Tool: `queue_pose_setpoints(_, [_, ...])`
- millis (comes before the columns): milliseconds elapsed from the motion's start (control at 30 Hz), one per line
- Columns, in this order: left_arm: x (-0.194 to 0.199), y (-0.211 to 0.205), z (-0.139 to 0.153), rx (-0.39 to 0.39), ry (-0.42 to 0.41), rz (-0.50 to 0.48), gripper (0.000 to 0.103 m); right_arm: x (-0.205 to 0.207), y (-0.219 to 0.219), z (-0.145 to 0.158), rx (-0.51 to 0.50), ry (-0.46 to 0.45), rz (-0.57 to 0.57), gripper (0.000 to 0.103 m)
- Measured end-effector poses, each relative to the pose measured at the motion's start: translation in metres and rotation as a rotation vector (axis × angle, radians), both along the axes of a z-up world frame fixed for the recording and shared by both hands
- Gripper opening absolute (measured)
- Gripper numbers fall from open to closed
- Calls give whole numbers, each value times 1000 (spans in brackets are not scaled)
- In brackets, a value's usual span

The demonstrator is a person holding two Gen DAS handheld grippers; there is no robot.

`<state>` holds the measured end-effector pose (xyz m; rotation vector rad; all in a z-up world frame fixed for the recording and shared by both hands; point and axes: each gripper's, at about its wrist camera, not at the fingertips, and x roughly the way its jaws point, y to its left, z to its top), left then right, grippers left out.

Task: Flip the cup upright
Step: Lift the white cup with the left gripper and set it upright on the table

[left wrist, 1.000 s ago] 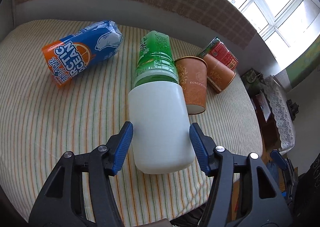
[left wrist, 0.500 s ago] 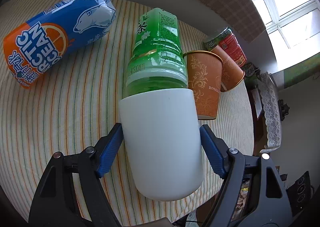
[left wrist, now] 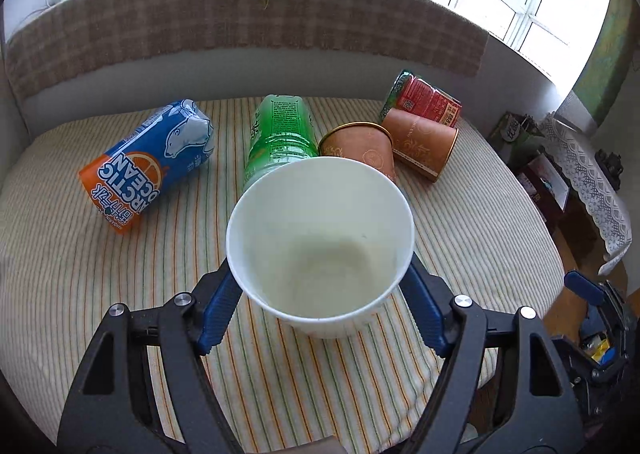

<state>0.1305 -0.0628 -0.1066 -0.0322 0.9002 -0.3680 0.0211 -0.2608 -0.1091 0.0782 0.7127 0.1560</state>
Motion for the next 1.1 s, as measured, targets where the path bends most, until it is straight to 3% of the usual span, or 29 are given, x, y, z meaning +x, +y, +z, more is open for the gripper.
queue_pose_setpoints(267, [-15, -15, 1, 66, -54, -34, 77, -3, -4, 0, 1, 3, -15, 102])
queue_pose_setpoints(633, [-21, -23, -6, 86, -50, -62, 77, -5, -6, 1, 8, 2, -22, 102])
queue_pose_setpoints(900, [-26, -14, -10, -1, 12, -82, 85, -6, -7, 5, 12, -11, -28, 102])
queue_pose_setpoints(1100, [-38, 4, -18, -27, 43, -50, 86, -6, -3, 11, 9, -30, -23, 102])
